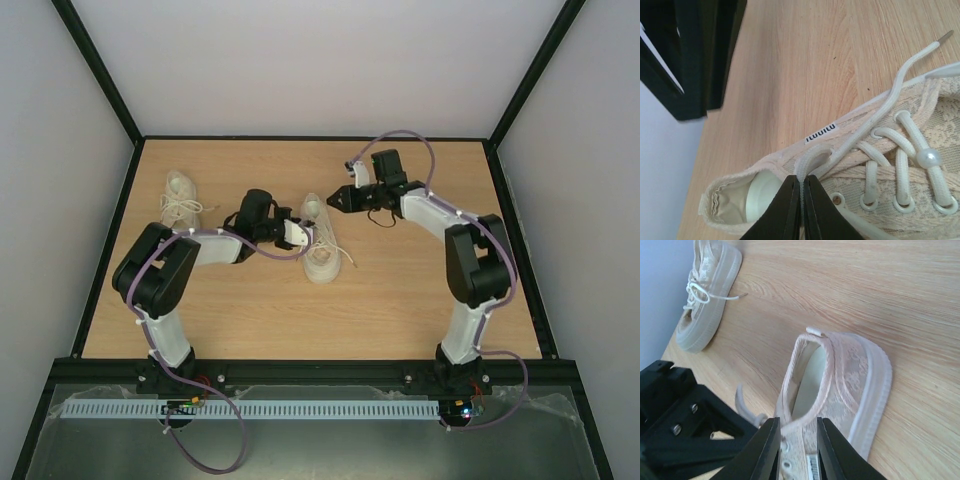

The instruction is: Tie the shoes

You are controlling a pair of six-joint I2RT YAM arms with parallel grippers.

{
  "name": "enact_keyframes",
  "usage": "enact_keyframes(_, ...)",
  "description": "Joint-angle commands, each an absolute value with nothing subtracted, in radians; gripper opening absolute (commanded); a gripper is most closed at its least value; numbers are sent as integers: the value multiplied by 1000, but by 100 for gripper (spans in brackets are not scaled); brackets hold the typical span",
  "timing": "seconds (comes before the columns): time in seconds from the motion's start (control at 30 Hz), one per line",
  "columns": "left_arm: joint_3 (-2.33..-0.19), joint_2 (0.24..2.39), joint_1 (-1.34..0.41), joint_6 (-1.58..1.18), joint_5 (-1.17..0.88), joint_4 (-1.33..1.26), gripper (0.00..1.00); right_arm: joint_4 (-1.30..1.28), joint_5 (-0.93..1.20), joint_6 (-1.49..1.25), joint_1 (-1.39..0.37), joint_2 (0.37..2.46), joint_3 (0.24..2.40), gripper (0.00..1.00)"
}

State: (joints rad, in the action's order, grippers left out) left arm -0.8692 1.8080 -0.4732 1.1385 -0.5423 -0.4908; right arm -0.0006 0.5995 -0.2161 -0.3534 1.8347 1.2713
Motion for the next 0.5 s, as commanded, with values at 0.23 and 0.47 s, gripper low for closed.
enact_keyframes(0.23,-895,1844,-472,1034,-482,-668,2,-31,764,-141,-374,1904,1284,26)
enact_keyframes(0.47,-855,1823,-482,1014,-516,-648,2,73,649,-200,-378,1792,1079,33)
